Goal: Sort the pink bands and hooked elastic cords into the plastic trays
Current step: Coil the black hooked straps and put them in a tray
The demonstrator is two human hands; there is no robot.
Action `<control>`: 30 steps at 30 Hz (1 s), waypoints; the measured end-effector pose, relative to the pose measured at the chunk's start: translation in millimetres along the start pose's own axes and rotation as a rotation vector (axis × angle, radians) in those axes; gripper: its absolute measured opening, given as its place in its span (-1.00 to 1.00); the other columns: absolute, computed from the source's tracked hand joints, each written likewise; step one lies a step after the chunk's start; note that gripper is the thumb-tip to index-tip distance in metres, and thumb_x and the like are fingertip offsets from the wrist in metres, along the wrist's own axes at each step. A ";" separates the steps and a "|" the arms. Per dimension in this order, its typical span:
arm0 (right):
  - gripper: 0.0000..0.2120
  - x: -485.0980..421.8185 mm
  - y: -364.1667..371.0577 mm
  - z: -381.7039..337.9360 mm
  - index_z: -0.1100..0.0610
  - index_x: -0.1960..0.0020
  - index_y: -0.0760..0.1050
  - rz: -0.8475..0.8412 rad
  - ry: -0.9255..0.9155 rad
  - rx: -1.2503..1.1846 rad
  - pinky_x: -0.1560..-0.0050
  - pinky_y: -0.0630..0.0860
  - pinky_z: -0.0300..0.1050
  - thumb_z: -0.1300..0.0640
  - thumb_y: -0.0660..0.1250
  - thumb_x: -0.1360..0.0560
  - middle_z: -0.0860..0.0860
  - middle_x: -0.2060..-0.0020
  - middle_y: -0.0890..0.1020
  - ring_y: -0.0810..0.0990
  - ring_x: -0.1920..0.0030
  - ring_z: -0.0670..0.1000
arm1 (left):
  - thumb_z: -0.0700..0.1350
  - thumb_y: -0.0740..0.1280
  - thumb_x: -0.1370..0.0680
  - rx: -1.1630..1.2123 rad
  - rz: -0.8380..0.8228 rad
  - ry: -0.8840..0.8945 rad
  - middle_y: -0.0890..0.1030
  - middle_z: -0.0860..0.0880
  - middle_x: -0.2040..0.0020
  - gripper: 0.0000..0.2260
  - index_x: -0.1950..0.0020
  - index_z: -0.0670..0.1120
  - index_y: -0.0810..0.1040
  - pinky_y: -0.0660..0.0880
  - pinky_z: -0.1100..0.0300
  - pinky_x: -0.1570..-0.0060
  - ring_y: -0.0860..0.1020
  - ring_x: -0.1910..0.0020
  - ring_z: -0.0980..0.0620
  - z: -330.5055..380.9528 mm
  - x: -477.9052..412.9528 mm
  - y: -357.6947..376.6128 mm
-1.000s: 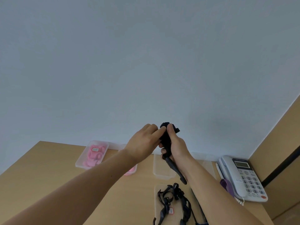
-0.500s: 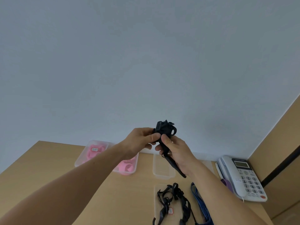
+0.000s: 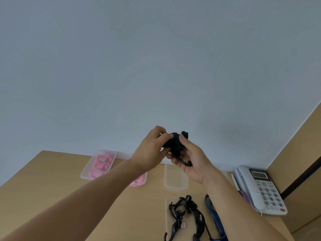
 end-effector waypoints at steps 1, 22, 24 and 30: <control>-0.54 -0.7 -1.5 1.3 0.26 -0.19 0.59 0.018 0.000 0.002 0.22 0.49 -0.13 -0.07 0.40 -0.47 0.20 0.05 0.67 0.61 0.19 0.10 | -0.34 0.48 -0.42 -0.002 -0.015 0.030 0.49 -0.18 -0.02 -0.66 -0.17 -0.24 0.58 0.54 0.11 0.20 0.54 0.17 -0.10 2.0 -0.6 1.4; -0.50 -8.2 -10.1 4.0 0.24 -0.03 0.69 0.005 0.180 0.171 0.38 0.54 -0.20 -0.05 0.61 -0.23 0.21 0.11 0.67 0.65 0.24 0.12 | -0.21 0.46 -0.32 0.965 -0.318 -0.780 0.64 -0.14 0.00 -0.56 -0.17 -0.12 0.43 0.58 0.06 0.03 0.64 0.15 -0.01 -17.5 25.2 10.4; -0.56 -10.5 -12.2 1.6 0.33 -0.05 0.58 0.111 0.116 0.011 0.31 0.62 -0.14 0.02 0.52 -0.37 0.28 0.12 0.67 0.68 0.21 0.20 | -0.17 0.46 -0.31 0.961 -0.204 -0.837 0.62 -0.14 -0.07 -0.54 -0.17 -0.12 0.42 0.61 0.09 0.02 0.66 0.09 0.01 -27.6 27.7 7.8; -0.87 -15.9 -2.4 17.0 0.25 0.03 0.56 0.307 -0.172 0.153 0.21 0.56 -0.13 0.18 0.41 -0.52 0.13 0.13 0.68 0.68 0.19 0.01 | -0.07 0.45 -0.34 1.101 -0.071 -0.983 0.62 -0.20 -0.09 -0.53 -0.17 -0.14 0.40 0.58 0.19 0.19 0.68 0.13 0.00 -44.4 35.8 9.9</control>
Point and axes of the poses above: each hand's wrist, its own x-axis away from the middle knuckle, its own y-axis out of the palm, z = x × y, the point moved 5 cm from there along -x, towards the middle knuckle
